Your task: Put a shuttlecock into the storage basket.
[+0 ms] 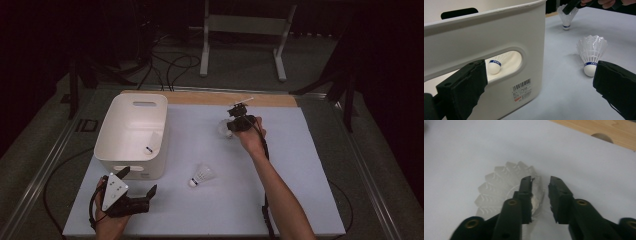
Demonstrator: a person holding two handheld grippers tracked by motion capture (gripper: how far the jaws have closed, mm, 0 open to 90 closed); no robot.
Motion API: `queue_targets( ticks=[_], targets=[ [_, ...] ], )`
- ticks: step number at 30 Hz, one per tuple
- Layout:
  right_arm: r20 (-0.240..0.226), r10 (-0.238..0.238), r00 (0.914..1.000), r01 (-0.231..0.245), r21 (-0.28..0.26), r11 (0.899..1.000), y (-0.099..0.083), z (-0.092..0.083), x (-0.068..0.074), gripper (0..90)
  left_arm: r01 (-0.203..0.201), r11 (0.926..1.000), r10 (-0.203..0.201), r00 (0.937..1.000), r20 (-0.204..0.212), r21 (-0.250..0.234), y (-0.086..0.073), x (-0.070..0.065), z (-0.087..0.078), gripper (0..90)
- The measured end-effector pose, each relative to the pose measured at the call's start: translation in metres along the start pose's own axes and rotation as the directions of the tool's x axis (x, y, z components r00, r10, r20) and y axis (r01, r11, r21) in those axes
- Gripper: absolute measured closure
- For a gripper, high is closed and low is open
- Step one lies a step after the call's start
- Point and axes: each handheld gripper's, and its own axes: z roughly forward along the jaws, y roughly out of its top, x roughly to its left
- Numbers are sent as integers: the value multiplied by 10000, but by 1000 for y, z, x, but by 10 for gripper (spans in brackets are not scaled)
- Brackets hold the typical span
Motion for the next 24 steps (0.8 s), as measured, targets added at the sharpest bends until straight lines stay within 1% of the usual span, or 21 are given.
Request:
queue_targets(
  ticks=[2,6,11,24],
  targets=[
    [27,-6,10000,6,116,9999,-1,1,-1,767,6,10000,-6,10000,1,-11,0,0,0,2],
    [-98,-55,9999,58,306,9995,-4,4,-1,820,-3,10000,3,10000,3,1,0,0,0,1],
    [-133,-81,9999,85,307,9995,-5,3,-2,884,-2,10000,2,10000,1,6,0,0,0,2],
    [-50,-130,9999,131,108,9999,-5,-3,0,891,-10,10000,10,10000,0,12,0,0,0,2]
  ],
)
